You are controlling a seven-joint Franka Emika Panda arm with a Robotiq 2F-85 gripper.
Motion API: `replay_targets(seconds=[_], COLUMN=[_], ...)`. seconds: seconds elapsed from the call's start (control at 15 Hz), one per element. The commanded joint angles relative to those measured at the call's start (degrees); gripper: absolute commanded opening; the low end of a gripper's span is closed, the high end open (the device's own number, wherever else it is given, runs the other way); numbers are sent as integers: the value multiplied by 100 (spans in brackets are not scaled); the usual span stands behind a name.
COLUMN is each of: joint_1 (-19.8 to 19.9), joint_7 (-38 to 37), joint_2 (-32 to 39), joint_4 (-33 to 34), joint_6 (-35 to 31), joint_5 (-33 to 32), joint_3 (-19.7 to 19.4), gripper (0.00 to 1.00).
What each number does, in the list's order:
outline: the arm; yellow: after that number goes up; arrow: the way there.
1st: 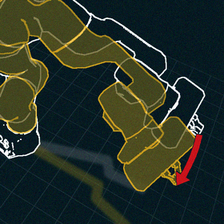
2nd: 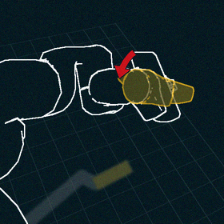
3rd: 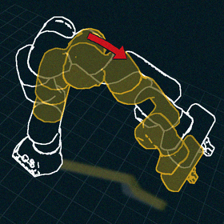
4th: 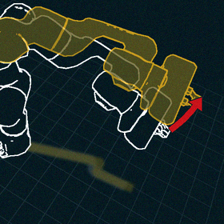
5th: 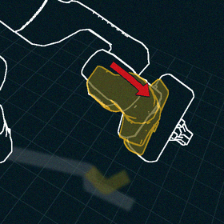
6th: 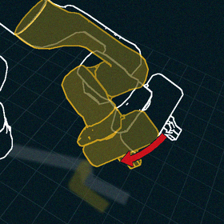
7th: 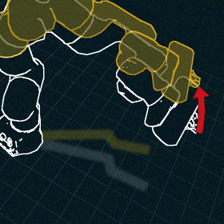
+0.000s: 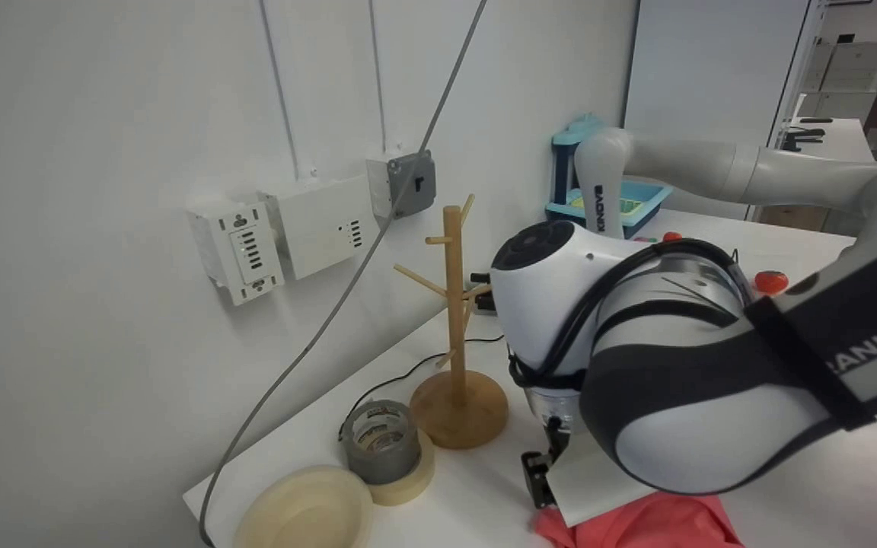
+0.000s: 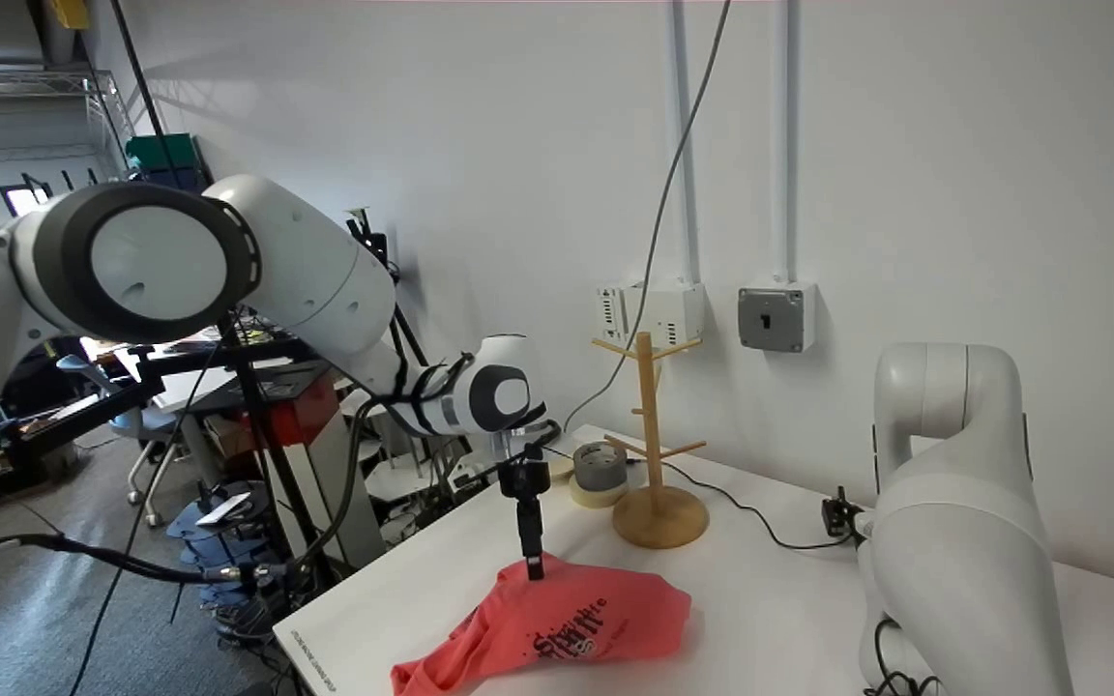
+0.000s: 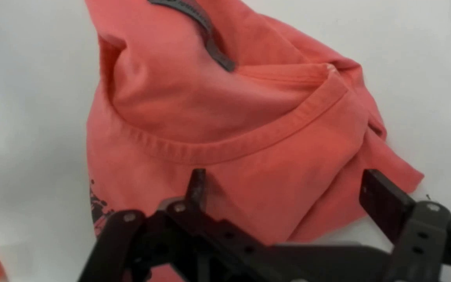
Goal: Unfold the shirt
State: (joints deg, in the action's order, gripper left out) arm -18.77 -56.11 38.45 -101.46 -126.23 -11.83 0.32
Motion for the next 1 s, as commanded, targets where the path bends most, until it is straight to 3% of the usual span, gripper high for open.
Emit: replay_targets(seconds=[0.0, 0.07, 0.2, 0.27, 0.8, 0.93], joint_1=[-129, -138, -153, -162, -248, -260], joint_7=[-115, -124, -154, -161, -194, -201], joint_2=[266, 296, 315, 300, -163, -336], joint_4=[325, 347, 353, 335, -150, -318], joint_6=[145, 160, 166, 161, 25, -19], joint_5=[-25, -26, -46, -64, -162, -156], joint_3=[-124, -139, -175, -196, -315, -304], gripper=[100, 96, 72, 69, 6, 0])
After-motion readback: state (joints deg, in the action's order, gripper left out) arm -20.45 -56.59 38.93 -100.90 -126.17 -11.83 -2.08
